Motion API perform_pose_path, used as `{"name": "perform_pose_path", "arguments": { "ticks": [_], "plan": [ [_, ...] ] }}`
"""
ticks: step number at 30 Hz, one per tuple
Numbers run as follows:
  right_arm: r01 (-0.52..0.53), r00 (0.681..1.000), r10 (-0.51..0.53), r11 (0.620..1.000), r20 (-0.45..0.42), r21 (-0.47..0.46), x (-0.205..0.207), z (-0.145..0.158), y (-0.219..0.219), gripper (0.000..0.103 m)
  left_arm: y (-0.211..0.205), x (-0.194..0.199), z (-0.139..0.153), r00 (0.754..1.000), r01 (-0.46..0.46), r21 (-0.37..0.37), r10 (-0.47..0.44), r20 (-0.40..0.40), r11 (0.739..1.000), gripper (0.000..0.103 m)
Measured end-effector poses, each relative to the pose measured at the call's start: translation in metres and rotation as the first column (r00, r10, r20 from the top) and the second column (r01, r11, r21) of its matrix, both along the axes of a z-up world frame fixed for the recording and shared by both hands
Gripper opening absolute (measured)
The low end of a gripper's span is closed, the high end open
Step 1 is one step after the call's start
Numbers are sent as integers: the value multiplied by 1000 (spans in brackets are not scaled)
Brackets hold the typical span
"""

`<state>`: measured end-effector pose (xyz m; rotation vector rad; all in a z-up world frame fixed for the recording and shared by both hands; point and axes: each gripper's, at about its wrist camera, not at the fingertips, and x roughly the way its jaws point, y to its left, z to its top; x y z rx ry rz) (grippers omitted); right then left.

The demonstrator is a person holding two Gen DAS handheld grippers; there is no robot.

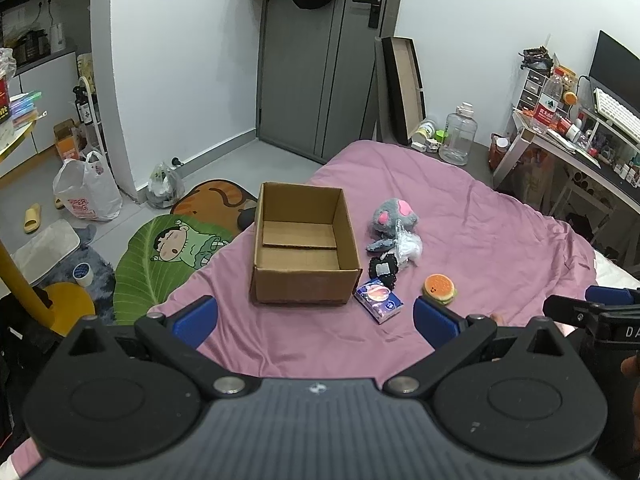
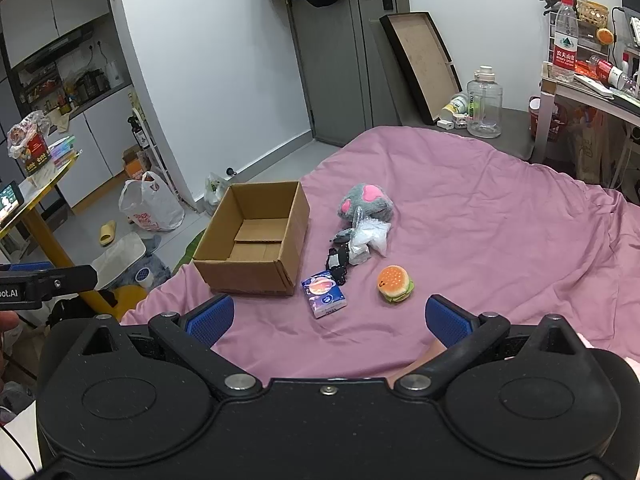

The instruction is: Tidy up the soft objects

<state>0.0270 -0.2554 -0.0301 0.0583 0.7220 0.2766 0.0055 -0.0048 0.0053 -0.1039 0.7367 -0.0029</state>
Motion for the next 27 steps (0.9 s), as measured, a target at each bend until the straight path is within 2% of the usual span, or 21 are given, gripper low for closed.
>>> {"name": "perform_pose_path", "arguments": {
  "ticks": [27],
  "plan": [
    [9, 1000, -9, 1000, -2, -7, 1, -1, -2, 103, -6, 3, -5, 1000, 16, 10, -16, -10, 1000, 103]
  ]
}}
